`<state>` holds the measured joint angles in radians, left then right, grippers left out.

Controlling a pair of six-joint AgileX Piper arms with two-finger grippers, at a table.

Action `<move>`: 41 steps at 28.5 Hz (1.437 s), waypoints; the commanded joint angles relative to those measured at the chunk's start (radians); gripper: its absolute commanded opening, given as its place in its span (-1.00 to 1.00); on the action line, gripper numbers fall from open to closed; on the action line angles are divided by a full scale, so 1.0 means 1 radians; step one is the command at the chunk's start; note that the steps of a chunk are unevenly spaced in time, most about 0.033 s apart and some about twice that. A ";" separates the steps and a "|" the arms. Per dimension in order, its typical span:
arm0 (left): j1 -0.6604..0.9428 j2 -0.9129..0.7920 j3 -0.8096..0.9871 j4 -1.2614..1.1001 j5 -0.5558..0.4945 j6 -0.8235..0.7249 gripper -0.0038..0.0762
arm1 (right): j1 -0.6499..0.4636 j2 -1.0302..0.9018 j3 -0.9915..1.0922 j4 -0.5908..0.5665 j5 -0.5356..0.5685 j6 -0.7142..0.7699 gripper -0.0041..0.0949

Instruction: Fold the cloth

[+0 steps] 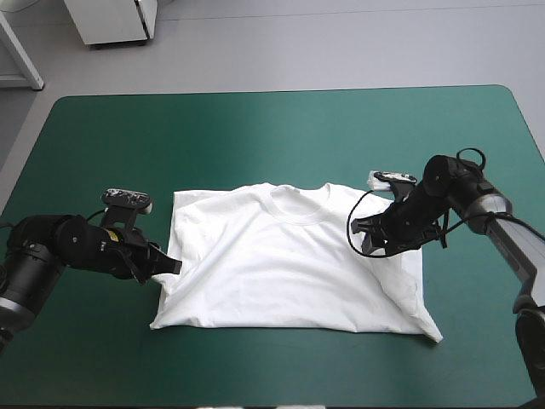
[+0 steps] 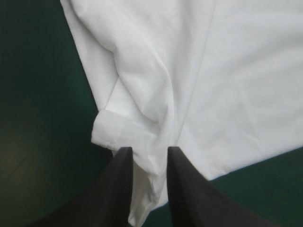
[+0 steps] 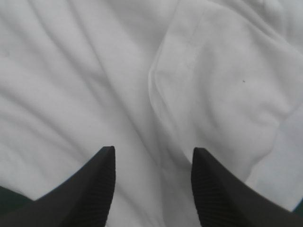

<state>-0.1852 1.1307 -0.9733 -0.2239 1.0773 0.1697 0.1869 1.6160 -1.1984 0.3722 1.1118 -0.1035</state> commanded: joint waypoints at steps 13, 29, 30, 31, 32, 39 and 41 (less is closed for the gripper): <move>-0.003 -0.030 0.091 -0.003 0.139 -0.003 -0.43 | 0.001 -0.399 -0.030 -0.137 0.125 0.072 -0.07; -0.003 -0.032 0.149 0.001 0.113 0.081 0.29 | 0.001 -0.548 -0.029 -0.106 0.136 0.114 -0.21; -0.003 -0.028 0.149 0.012 0.108 0.078 0.29 | 0.001 -0.548 -0.029 -0.106 0.136 0.114 -0.21; -0.003 -0.022 0.149 0.016 0.096 0.078 0.29 | 0.001 -0.550 -0.029 -0.106 0.136 0.114 -0.21; -0.003 -0.016 0.151 0.012 0.073 0.078 0.29 | 0.001 -0.550 -0.029 -0.106 0.136 0.114 -0.22; -0.003 0.081 0.235 0.012 0.009 0.014 0.22 | 0.001 -0.550 -0.029 -0.114 0.136 0.103 -0.22; -0.003 0.094 0.251 0.012 -0.023 -0.010 0.20 | 0.001 -0.550 -0.029 -0.119 0.136 0.097 -0.22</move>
<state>-0.1852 1.2221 -0.7219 -0.2006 1.0948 0.2026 0.1869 1.0871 -1.1984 0.2478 1.2472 0.0100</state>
